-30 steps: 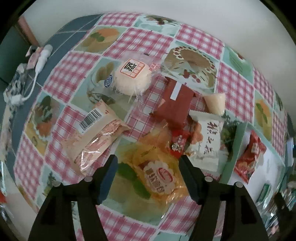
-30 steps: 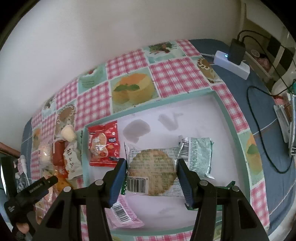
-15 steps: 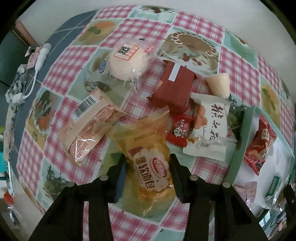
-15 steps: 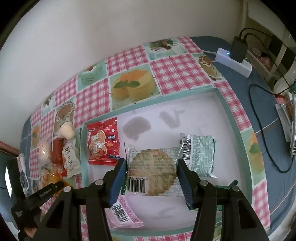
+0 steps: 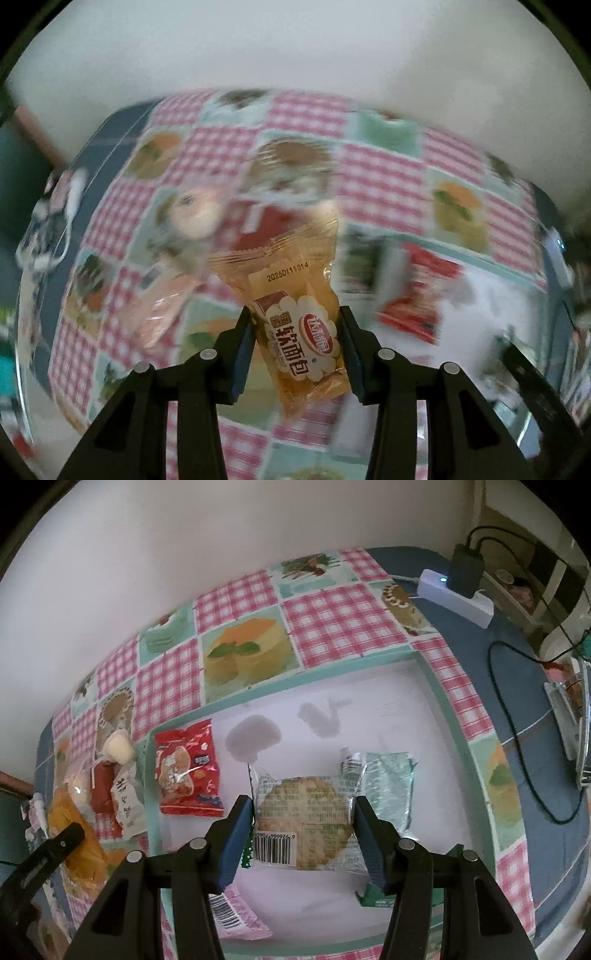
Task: Organize snacks
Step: 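Carry biscuit packet over tray with right tool while left tool grasps yellow bread bag, then release biscuit packet in tray with right tool while left tool drops yellow bread bag there, then grasp pink-wrapped bar with left tool while right tool grasps white printed packet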
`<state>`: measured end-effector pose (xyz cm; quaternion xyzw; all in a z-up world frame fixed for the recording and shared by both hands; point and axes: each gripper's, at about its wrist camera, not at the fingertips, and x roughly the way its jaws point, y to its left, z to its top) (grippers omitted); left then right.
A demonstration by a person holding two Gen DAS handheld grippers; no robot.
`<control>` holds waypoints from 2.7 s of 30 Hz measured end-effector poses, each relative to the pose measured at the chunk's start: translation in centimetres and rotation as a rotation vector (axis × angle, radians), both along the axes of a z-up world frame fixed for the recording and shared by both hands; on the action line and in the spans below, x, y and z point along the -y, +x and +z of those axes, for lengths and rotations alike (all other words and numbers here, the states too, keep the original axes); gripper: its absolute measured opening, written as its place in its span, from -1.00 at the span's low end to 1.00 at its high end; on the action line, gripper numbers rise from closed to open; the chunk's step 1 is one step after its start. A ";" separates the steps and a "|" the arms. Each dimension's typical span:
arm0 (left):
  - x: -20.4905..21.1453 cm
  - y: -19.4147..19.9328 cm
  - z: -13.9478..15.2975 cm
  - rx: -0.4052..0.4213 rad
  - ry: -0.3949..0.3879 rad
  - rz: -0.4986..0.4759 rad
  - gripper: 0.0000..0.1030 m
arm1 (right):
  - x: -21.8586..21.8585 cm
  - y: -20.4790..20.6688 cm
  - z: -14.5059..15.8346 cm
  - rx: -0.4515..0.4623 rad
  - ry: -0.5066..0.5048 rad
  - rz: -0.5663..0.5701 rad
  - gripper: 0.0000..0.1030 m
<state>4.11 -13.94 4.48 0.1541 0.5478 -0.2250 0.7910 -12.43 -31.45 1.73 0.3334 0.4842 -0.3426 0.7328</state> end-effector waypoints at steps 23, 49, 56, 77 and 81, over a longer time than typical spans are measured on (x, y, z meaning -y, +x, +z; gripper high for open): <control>3.2 -2.7 -2.0 -0.054 0.010 0.027 0.51 | 2.7 -2.6 -0.1 -0.044 -0.034 -0.081 0.28; -11.0 5.6 -3.2 0.012 0.145 0.449 0.81 | -8.1 6.1 1.1 0.023 -0.032 0.221 1.00; -13.1 7.3 -3.3 -0.011 0.120 0.479 0.81 | -9.6 7.6 0.9 0.010 -0.048 0.227 1.00; -18.7 13.4 -2.8 -0.047 -0.009 0.526 0.81 | -13.0 12.4 0.6 0.125 -0.042 0.276 1.00; -17.5 13.9 -4.1 -0.086 -0.008 0.440 0.81 | -13.7 13.6 -0.2 0.127 -0.046 0.303 0.96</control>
